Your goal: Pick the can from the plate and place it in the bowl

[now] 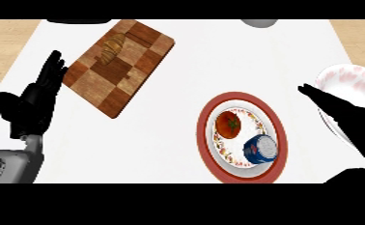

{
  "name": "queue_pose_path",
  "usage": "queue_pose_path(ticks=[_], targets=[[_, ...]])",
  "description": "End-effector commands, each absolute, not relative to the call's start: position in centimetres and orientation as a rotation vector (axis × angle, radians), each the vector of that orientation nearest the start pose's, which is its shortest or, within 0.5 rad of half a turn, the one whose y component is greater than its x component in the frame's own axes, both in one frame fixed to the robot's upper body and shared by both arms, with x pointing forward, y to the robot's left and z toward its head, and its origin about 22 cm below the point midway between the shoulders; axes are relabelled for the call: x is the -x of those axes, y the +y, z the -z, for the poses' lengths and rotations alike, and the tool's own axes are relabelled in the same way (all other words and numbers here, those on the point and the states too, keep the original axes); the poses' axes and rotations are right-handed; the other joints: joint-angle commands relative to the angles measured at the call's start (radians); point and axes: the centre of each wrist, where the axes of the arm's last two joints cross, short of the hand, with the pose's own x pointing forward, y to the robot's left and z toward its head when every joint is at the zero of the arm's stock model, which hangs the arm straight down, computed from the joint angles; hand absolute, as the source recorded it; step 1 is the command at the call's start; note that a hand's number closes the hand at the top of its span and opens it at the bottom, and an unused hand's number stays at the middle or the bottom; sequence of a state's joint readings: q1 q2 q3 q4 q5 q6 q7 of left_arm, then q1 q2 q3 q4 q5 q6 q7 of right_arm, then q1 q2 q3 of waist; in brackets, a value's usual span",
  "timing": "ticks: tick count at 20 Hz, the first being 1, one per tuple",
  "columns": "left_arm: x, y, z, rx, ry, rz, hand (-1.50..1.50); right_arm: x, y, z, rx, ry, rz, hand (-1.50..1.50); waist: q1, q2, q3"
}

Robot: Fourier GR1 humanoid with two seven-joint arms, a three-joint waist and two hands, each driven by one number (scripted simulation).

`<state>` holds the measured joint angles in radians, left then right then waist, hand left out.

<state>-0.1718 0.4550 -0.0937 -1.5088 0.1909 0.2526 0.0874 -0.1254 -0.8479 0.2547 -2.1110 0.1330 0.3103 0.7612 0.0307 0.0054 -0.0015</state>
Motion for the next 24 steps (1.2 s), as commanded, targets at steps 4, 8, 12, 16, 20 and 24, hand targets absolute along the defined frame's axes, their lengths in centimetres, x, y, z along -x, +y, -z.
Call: queue_pose_path(ticks=[4,8,12,16,20,24], targets=[[-27.8,31.0,-5.8,-0.318,-1.572,0.084,0.00,-24.3,-22.3,-15.7,0.541,-0.951,-1.247,-1.50,-0.013,-0.003,0.001],[-28.2,30.0,-6.0,-0.311,-1.570,0.076,0.00,-26.0,-22.3,-15.2,0.520,-0.817,-1.326,-1.50,-0.020,-0.004,0.001],[-27.1,31.2,-5.0,-0.316,-1.562,0.076,0.00,-25.6,-20.7,-11.9,0.531,-0.751,-1.368,-1.50,-0.019,-0.005,0.001],[-26.9,31.9,-4.8,-0.330,-1.573,0.059,0.00,-24.3,-19.9,-11.9,0.656,-0.868,-1.368,-1.50,-0.028,-0.006,0.001],[-27.4,29.1,-5.7,-0.305,-1.576,0.073,0.00,-26.5,-19.2,-10.1,0.714,-0.896,-1.384,-1.50,-0.023,-0.005,0.002],[-27.9,29.3,-5.1,-0.355,-1.582,0.064,0.00,-23.8,-19.5,-7.9,0.665,-0.883,-1.364,-1.50,-0.032,-0.006,0.002]])
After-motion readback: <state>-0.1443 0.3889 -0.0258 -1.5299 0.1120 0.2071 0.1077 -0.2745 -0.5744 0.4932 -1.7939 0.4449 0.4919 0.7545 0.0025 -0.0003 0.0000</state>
